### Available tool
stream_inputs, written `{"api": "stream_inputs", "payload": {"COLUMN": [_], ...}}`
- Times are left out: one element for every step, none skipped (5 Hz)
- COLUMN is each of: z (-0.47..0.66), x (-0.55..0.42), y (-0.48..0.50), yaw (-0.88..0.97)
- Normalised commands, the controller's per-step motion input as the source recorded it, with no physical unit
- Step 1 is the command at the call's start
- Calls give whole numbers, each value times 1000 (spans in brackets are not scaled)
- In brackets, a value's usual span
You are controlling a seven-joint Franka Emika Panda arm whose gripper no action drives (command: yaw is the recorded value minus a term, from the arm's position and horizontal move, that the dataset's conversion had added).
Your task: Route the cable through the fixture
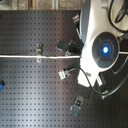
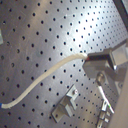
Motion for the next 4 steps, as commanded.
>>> {"api": "stream_inputs", "payload": {"z": [6, 402, 492, 344], "x": [-7, -109, -173, -133], "y": [-20, -138, 105, 87], "yaw": [0, 109, 566, 606]}}
